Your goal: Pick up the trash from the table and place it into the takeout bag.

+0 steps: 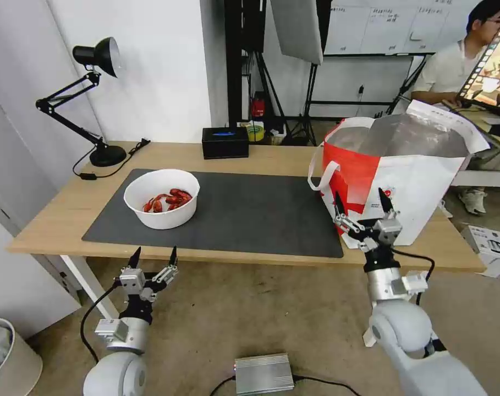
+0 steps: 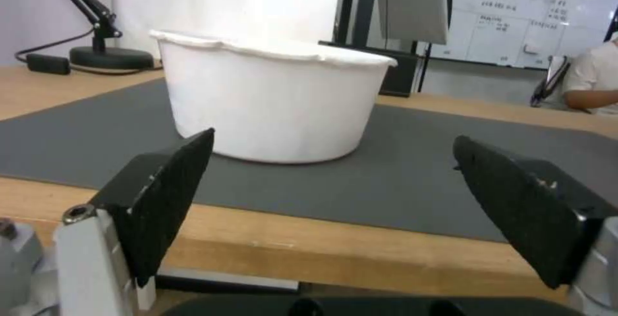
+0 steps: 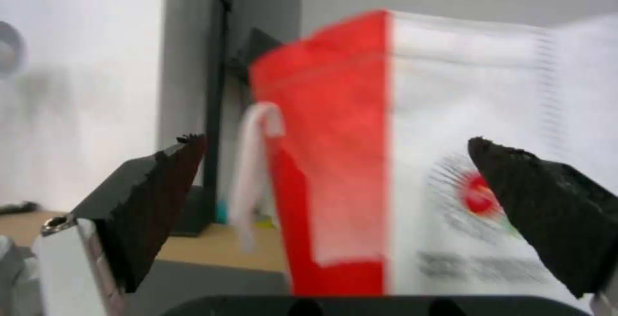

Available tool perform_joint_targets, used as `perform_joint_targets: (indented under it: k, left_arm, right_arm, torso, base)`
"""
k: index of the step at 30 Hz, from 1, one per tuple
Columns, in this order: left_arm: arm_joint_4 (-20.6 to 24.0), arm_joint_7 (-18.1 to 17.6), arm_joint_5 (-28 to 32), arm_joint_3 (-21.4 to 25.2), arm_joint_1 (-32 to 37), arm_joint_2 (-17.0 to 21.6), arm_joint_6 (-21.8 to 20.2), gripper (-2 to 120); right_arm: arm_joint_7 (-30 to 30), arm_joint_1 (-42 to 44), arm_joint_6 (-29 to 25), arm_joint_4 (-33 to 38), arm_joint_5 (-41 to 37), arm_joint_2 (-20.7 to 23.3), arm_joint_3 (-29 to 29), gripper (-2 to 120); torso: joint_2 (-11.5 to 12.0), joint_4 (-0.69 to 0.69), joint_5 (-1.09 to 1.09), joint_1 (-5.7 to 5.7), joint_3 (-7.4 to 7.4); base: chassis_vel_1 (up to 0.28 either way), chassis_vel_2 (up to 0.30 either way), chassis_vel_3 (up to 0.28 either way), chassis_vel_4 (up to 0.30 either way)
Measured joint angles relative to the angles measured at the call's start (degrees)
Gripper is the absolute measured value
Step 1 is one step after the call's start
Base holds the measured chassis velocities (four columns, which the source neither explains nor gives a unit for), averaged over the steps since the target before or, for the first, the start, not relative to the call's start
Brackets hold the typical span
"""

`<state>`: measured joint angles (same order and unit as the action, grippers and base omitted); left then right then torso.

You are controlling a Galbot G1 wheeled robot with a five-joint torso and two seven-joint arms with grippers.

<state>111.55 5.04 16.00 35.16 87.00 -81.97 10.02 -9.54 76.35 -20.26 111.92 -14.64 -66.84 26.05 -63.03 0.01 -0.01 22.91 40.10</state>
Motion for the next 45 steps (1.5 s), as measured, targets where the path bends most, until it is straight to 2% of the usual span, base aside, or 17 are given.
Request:
perform_joint_targets:
  k: [3, 8, 17, 26, 29, 45]
  left_arm:
    - [0.01, 0.07, 0.01, 0.09, 0.0, 0.02, -0.01, 100]
    - [0.17, 0.15, 0.07, 0.12, -0.07, 0.19, -0.02, 100]
    - [0.7, 0.21, 0.04, -0.17, 0.1, -0.16, -0.03, 100]
    - [1.4, 0.21, 0.13, 0.22, 0.25, -0.33, -0.2, 100]
    - [1.47, 0.21, 0.1, 0.19, 0.32, -0.4, -0.38, 100]
    - [2.64, 0.27, -0.49, -0.16, 0.07, -1.31, -2.01, 100]
  right_arm:
    - [-0.19, 2.14, 0.9, 0.87, 0.49, -1.79, 1.89, 100]
    - [-0.33, 8.08, 6.49, 4.36, 1.02, -4.54, 4.02, 100]
    - [-0.58, 12.1, 11.16, 8.31, 1.79, -6.1, 1.04, 100]
    - [-1.29, 14.97, 11.68, 9.53, 3.12, -7.24, -2.42, 100]
    - [-1.61, 15.8, 11.4, 9.38, 5.78, -8.26, -3.42, 100]
    - [-1.74, 16.83, 10.54, 9.01, 7.85, -8.76, -5.33, 100]
  torso:
    - [0.0, 0.0, 0.0, 0.0, 0.0]
    - [0.0, -0.01, 0.01, 0.0, 0.0]
    - [0.0, 0.0, 0.0, 0.0, 0.0]
    - [0.0, -0.01, 0.01, 0.01, 0.0]
    - [0.0, -0.01, 0.01, 0.0, 0.0]
    - [0.01, 0.0, 0.01, 0.01, 0.01]
  base:
    - [0.0, 0.0, 0.0, 0.0]
    - [0.0, 0.0, 0.0, 0.0]
    - [0.0, 0.0, 0.0, 0.0]
    - [0.0, 0.0, 0.0, 0.0]
    - [0.0, 0.0, 0.0, 0.0]
    - [0.0, 0.0, 0.0, 0.0]
